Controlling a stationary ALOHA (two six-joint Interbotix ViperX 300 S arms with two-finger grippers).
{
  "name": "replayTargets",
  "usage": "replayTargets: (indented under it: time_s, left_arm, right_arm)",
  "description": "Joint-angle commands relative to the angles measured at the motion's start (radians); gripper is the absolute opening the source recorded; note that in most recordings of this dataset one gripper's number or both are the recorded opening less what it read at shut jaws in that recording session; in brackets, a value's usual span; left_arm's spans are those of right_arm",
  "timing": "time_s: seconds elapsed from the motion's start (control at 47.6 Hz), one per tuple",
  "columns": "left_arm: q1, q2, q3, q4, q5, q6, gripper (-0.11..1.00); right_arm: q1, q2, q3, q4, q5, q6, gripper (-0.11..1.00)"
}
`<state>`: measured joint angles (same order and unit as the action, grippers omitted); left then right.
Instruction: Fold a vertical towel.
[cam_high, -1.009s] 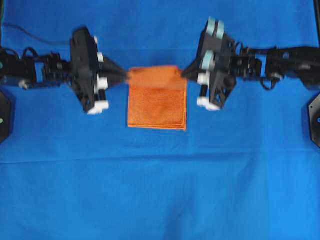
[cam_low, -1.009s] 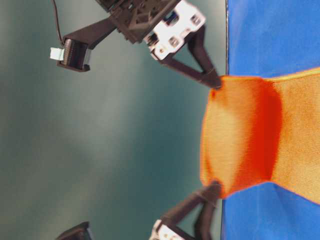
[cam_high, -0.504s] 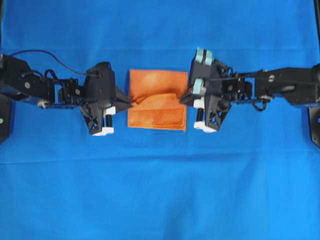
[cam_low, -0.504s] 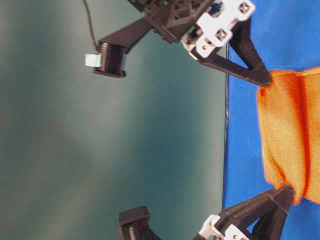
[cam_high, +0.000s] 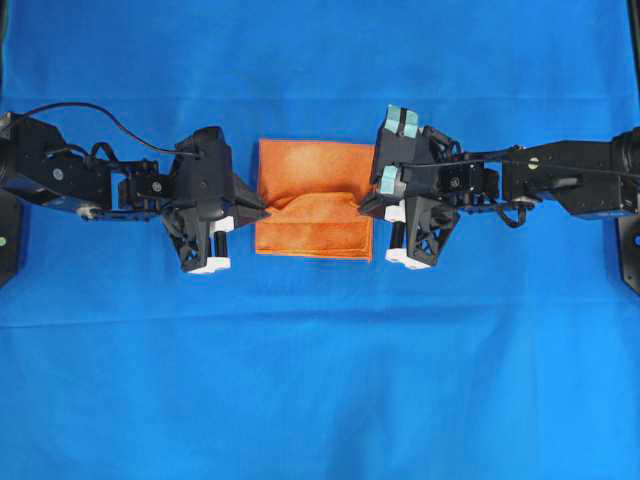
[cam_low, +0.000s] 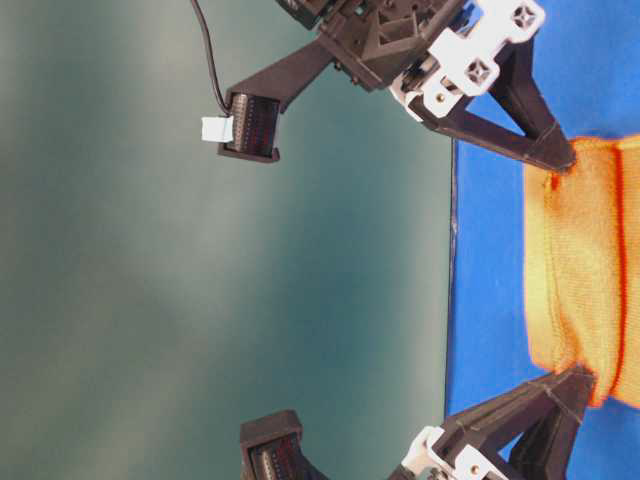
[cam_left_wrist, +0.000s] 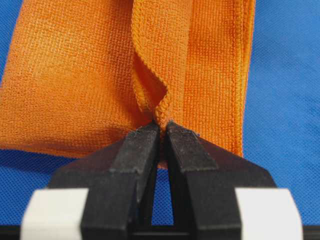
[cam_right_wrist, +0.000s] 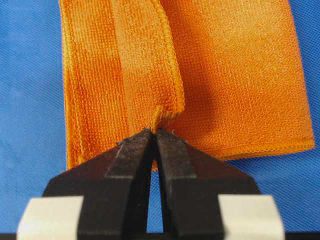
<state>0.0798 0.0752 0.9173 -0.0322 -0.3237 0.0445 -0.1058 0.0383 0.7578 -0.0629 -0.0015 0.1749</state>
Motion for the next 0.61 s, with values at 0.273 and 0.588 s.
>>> replayTargets:
  time_s: [0.273, 0.588]
  left_arm:
    - [-0.086, -0.028, -0.015, 0.000, 0.000, 0.002, 0.45]
    - [-0.193, -0.097, -0.018, 0.000, 0.074, 0.002, 0.54]
  right_arm:
    - [0.058, -0.011, -0.015, 0.002, -0.002, 0.003, 0.65]
    - [0.181, -0.078, -0.017, 0.003, 0.060, 0.005, 0.59]
